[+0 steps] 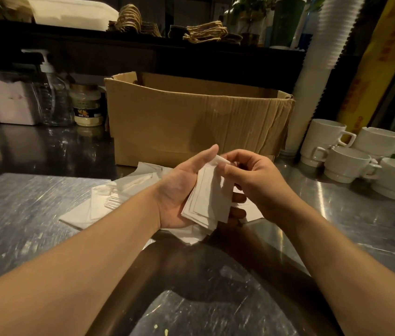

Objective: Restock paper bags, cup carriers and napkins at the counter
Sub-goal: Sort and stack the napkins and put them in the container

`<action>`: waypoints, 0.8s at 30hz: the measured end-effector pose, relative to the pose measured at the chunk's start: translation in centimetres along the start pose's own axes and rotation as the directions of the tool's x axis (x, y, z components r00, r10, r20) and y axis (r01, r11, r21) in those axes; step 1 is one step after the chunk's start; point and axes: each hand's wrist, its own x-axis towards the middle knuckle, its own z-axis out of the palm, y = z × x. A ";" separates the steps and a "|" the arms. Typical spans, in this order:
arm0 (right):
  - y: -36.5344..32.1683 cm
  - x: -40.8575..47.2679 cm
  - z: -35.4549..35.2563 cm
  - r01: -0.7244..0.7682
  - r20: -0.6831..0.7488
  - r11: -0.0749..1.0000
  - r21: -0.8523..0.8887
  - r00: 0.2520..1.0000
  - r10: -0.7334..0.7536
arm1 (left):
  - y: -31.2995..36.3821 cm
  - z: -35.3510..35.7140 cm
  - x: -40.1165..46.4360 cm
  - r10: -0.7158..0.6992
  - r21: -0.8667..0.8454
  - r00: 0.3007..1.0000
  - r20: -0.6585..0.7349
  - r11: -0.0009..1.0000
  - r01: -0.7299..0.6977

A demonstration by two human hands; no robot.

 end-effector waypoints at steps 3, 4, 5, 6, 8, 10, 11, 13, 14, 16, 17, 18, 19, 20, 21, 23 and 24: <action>0.1 0.1 0.2 0.014 -0.035 0.999 -0.046 0.999 -0.015 | 0.0 0.3 -0.1 0.017 -0.005 1.000 -0.019 1.000 -0.017; 0.2 0.2 0.2 0.006 -0.039 0.998 -0.060 0.999 -0.009 | 0.0 0.3 -0.1 0.019 -0.020 0.999 -0.033 1.000 -0.020; 0.3 0.2 0.2 -0.003 -0.037 0.998 -0.067 0.999 0.001 | 0.0 0.3 0.0 0.023 -0.038 0.999 -0.049 0.999 -0.025; 0.3 0.2 0.2 -0.009 -0.033 0.996 -0.085 0.999 0.006 | 0.0 0.3 -0.1 0.028 -0.046 0.997 -0.066 0.998 -0.031; 0.4 0.3 0.2 0.002 -0.045 0.983 -0.184 0.999 -0.010 | 0.0 0.2 -0.1 0.042 -0.050 0.995 -0.092 0.998 -0.046; 0.4 0.2 0.2 0.002 -0.068 0.962 -0.271 0.997 -0.021 | 0.1 0.1 -0.1 0.053 -0.058 0.992 -0.114 0.997 -0.060; 0.4 0.2 0.3 -0.004 -0.071 0.959 -0.284 0.997 -0.017 | 0.0 0.0 -0.1 0.057 -0.057 0.991 -0.124 0.996 -0.065; 0.5 0.4 0.3 -0.017 -0.066 0.959 -0.283 0.998 -0.002 | 0.1 0.0 -0.2 0.061 -0.065 0.987 -0.150 0.995 -0.072; 0.6 0.4 0.2 -0.018 -0.056 0.955 -0.295 0.998 0.002 | 0.1 0.1 -0.2 0.066 -0.079 0.984 -0.165 0.994 -0.080; 0.6 0.4 0.1 0.003 -0.012 0.930 -0.367 1.000 -0.008 | 0.2 0.1 -0.3 0.076 -0.119 0.979 -0.188 0.988 -0.099; 0.6 0.4 0.1 0.021 0.019 0.919 -0.394 1.000 -0.015 | 0.2 0.1 -0.2 0.082 -0.142 0.976 -0.204 0.984 -0.112; 0.5 0.3 0.1 0.041 0.047 0.916 -0.400 0.999 -0.024 | 0.2 0.1 -0.2 0.092 -0.160 0.972 -0.215 0.979 -0.128; 0.5 0.3 0.1 0.057 0.064 0.916 -0.397 0.997 -0.034 | 0.3 0.1 -0.3 0.098 -0.178 0.969 -0.226 0.974 -0.141; 0.5 0.2 0.2 0.069 0.068 0.915 -0.398 0.997 -0.046 | 0.3 0.2 -0.3 0.101 -0.198 0.966 -0.237 0.969 -0.150; 0.5 0.2 0.3 0.078 0.060 0.912 -0.402 0.996 -0.059 | 0.3 0.1 -0.4 0.105 -0.216 0.962 -0.251 0.963 -0.161; 0.7 0.2 0.5 0.094 0.002 0.915 -0.393 0.995 -0.101 | 0.3 0.1 -0.5 0.135 -0.228 0.951 -0.280 0.952 -0.202; 0.8 0.3 0.6 0.095 -0.049 0.918 -0.384 0.991 -0.123 | 0.2 0.0 -0.5 0.157 -0.231 0.943 -0.294 0.946 -0.229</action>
